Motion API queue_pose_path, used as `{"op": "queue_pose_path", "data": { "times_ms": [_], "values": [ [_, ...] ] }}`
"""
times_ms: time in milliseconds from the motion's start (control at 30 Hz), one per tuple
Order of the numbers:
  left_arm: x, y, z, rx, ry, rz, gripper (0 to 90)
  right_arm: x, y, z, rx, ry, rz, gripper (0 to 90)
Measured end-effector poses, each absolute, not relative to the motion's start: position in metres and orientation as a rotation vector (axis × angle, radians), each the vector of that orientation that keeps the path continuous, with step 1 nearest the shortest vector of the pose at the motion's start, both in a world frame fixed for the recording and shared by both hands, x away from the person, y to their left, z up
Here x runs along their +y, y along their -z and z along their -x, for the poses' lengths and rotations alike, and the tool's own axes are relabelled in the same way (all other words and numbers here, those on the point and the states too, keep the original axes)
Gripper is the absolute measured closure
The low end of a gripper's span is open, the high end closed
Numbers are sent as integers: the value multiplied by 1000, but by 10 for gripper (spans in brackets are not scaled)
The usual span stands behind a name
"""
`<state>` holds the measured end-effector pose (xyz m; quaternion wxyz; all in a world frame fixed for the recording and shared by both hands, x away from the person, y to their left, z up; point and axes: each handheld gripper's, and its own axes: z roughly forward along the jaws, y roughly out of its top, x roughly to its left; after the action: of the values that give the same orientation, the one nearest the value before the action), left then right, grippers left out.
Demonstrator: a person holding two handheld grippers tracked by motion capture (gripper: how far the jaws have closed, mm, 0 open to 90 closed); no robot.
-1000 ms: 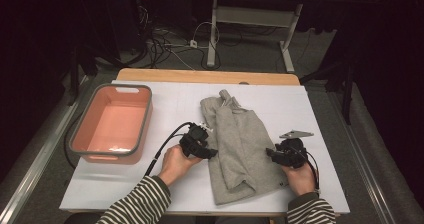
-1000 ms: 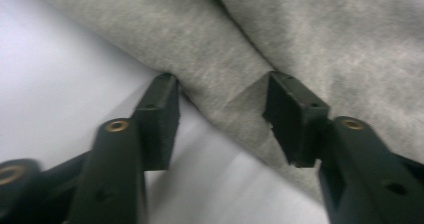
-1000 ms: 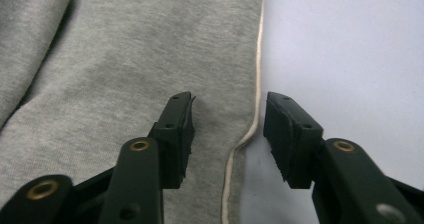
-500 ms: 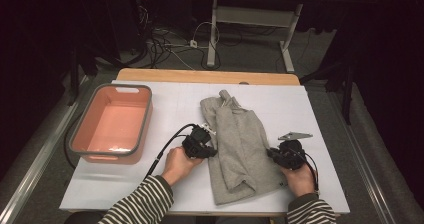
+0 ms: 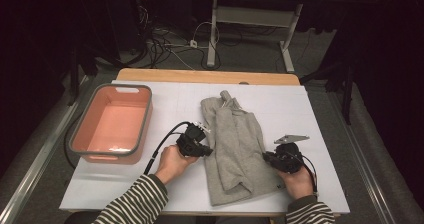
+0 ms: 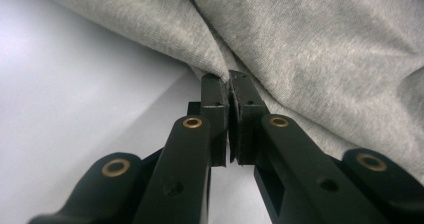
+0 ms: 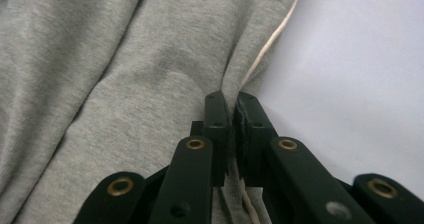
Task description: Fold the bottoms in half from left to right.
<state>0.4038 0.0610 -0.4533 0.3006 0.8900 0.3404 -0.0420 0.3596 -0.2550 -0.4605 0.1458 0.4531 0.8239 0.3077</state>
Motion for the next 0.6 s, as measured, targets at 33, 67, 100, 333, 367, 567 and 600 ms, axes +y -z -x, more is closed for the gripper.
{"op": "queue_pose_path", "data": {
  "times_ms": [33,67,100,333,367,567,600],
  "values": [
    [63,453,-404,904,114,-2362,843,-254,460,-358,2371,-901,-1305,811],
    [66,453,-404,909,120,-2358,843,-254,460,-357,2367,-907,-1307,786],
    [67,453,-404,907,121,-2358,844,-255,460,-357,2361,-909,-1309,762],
    [75,450,-403,912,119,-2352,844,-256,459,-355,2331,-919,-1310,702],
    [76,450,-402,912,116,-2355,844,-255,458,-354,2329,-923,-1306,701],
    [83,449,-400,917,116,-2345,844,-253,457,-351,2328,-924,-1296,690],
    [83,449,-400,917,116,-2345,844,-253,457,-351,2328,-924,-1296,690]
  ]
}}
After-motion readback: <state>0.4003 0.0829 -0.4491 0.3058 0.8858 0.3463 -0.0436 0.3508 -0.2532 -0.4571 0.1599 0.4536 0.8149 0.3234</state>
